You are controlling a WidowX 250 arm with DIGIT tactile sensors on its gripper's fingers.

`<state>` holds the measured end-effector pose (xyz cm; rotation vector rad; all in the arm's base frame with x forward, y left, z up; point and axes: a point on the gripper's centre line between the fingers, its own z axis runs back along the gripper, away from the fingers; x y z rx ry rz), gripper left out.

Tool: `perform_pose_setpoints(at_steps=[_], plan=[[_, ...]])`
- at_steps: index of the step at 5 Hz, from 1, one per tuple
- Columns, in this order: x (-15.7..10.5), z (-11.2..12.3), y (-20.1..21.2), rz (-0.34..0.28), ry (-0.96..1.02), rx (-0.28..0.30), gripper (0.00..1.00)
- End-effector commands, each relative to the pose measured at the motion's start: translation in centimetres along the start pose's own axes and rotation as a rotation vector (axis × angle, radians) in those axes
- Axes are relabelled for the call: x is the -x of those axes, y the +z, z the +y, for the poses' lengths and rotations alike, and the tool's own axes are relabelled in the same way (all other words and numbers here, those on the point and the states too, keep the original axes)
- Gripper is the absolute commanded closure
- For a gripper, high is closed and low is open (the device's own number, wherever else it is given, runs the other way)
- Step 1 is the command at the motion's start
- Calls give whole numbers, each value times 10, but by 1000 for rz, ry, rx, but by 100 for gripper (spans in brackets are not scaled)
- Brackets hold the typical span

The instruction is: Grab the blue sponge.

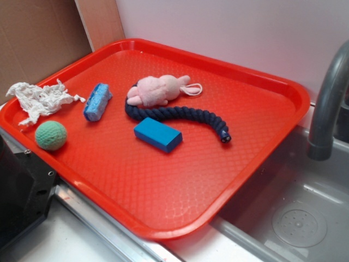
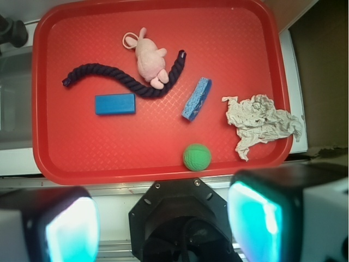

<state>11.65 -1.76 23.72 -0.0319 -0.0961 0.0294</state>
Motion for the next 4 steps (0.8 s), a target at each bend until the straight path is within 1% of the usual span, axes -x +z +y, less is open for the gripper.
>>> perform_pose_setpoints(at_steps=[1,2,3,4], plan=[[0,0,0,0,0,0,0],[-27,42,-39,30,93,12,0],[-37,54,-53,-57,214,20,0],[-51,57,-75,-86,324,3,0]])
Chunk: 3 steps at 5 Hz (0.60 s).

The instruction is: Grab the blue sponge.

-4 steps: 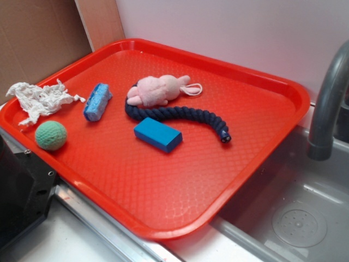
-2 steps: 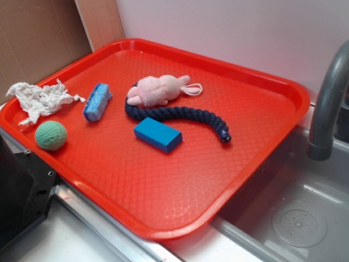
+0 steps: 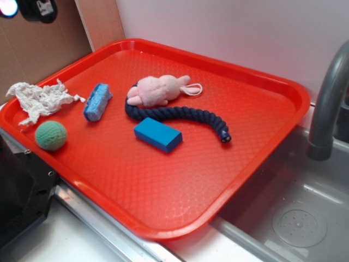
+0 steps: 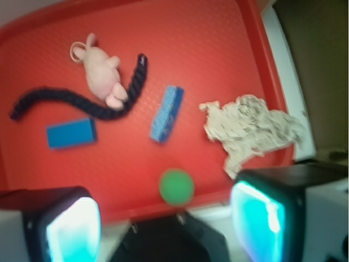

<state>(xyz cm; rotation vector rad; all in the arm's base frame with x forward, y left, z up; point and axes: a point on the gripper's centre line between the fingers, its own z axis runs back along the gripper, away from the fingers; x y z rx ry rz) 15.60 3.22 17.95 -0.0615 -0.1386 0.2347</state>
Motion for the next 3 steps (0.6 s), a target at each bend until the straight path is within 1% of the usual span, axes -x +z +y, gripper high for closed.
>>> perform_pose_setpoints(at_steps=[1,2,3], plan=[[-27,-1,-45,-53,189,-27,0],[-34,-1,-62,-30,181,-58,0],[-34,9,-81,-13,174,-91,0]])
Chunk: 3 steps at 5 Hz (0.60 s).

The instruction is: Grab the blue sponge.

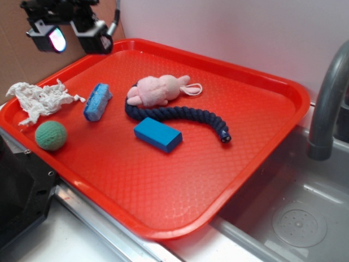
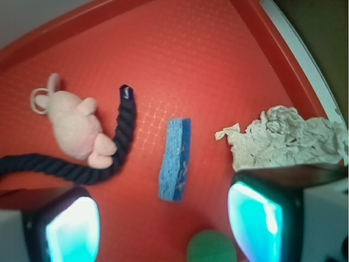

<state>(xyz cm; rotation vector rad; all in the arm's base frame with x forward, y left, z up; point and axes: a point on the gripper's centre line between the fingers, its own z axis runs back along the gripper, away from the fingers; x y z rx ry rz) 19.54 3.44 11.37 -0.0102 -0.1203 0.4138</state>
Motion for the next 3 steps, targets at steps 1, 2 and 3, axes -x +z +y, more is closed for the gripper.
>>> perform_pose_setpoints(at_steps=[1,2,3], plan=[[-10,10,-31,-7,-12,-28,0],[-13,12,-49,14,-4,-44,0],[-14,7,-73,54,-17,-61,0]])
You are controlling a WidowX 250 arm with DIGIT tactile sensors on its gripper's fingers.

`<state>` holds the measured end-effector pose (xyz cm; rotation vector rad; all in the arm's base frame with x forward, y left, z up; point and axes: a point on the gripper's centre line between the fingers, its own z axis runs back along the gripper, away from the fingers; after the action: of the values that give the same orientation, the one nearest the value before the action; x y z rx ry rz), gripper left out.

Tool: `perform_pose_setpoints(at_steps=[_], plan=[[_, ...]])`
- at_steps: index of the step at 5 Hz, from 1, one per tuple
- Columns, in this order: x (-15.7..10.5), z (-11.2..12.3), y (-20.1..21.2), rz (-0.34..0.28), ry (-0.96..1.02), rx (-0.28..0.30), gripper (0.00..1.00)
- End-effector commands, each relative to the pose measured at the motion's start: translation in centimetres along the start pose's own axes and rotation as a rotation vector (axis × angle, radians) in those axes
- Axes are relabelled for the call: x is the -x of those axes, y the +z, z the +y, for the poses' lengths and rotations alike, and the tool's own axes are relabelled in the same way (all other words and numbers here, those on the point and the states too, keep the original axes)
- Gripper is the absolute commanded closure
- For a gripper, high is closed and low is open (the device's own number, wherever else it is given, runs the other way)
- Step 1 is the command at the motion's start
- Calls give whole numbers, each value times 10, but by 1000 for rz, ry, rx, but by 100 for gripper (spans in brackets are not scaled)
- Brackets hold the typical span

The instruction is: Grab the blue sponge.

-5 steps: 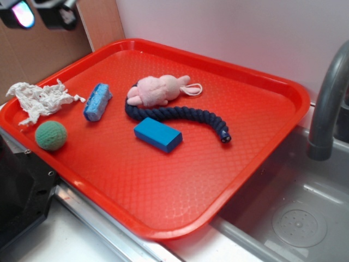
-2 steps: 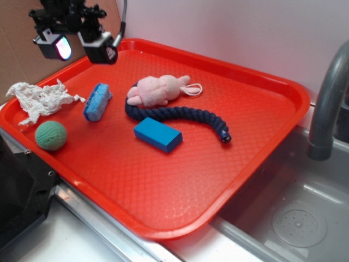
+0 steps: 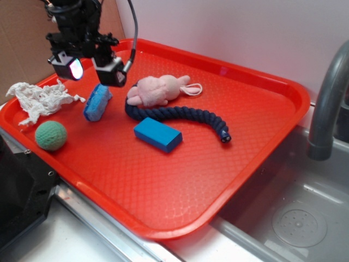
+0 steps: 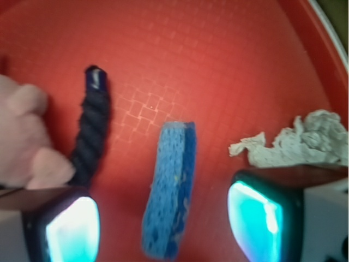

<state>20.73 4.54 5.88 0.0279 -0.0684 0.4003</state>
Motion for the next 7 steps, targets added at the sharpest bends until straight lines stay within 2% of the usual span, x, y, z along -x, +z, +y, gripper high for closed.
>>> perform_pose_setpoints(at_steps=[1,2,3,4,5,6,7], plan=[[-4,-4,-33,51,-6,-32,0],[3,-1,-53,84,30,-53,100],[0,0,-18,57,-56,-37,100],[4,1,32,-11,-163,-27,100],[17,-2,82,-28,-247,46,100],[28,-7,133,-54,-279,87,100],[39,-23,172,-64,-302,94,100]])
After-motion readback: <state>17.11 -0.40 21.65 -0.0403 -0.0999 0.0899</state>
